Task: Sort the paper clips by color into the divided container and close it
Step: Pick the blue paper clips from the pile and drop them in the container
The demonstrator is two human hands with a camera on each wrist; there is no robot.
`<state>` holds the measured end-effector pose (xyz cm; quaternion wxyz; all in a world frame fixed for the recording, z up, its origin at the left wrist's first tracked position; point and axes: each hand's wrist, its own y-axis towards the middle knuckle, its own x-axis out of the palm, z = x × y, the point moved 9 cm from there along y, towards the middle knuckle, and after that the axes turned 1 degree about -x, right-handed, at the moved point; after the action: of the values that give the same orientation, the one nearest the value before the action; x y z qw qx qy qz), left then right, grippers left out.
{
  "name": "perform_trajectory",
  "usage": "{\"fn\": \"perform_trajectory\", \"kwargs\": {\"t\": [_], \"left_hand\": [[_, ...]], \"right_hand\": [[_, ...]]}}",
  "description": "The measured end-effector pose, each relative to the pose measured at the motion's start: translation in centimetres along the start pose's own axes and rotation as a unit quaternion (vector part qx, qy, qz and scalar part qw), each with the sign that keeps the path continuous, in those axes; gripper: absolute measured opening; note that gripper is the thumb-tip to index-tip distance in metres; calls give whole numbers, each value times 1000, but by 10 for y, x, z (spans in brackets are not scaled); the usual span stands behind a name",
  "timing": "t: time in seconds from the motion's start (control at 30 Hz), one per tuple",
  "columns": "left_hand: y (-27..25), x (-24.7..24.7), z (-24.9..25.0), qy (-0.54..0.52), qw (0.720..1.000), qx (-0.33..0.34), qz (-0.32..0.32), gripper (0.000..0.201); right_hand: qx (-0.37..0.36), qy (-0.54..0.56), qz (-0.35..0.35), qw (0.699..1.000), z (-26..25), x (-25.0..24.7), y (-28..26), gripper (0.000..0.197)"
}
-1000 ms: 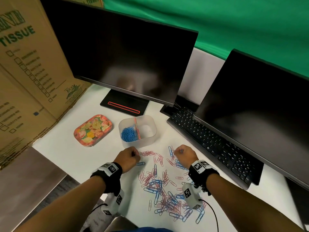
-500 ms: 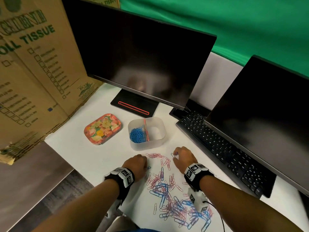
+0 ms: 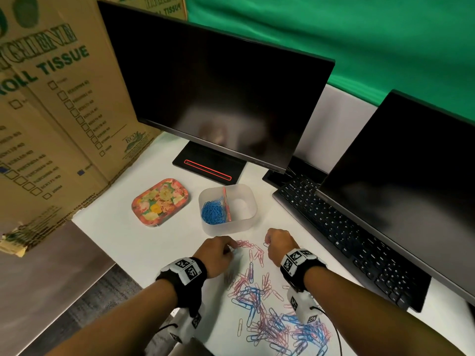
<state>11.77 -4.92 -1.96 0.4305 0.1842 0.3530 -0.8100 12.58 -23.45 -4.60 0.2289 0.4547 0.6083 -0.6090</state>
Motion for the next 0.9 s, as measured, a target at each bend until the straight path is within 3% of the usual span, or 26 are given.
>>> {"fn": "perform_trajectory", "kwargs": {"t": [0.17, 0.3, 0.4, 0.47, 0.53, 0.6, 0.83, 0.9], "left_hand": [[-3, -14, 6, -238, 970, -45, -31, 12], [-12, -38, 17, -417, 907, -62, 0, 13], [-13, -59, 16, -504, 859, -81, 35, 17], [-10, -73, 13, -523, 844, -100, 68, 15], [-5, -84, 11, -522, 839, -118, 97, 14], [0, -92, 11, -516, 838, -134, 117, 12], [15, -102, 2, -450, 866, -167, 139, 19], [15, -101, 0, -456, 861, -177, 137, 19]], "right_hand": [[-20, 23, 3, 1000, 0, 4, -2, 30], [-41, 60, 19, 997, -1, 1, -11, 19], [-71, 172, 20, 982, -9, -11, -22, 23], [-84, 290, -20, 953, -25, -21, -31, 17], [-93, 414, -72, 902, -49, -34, -40, 13], [-92, 489, -77, 864, -71, -51, -40, 15], [-38, 513, -101, 852, -133, -75, -18, 19], [-44, 478, -79, 874, -139, -75, -7, 16]]}}
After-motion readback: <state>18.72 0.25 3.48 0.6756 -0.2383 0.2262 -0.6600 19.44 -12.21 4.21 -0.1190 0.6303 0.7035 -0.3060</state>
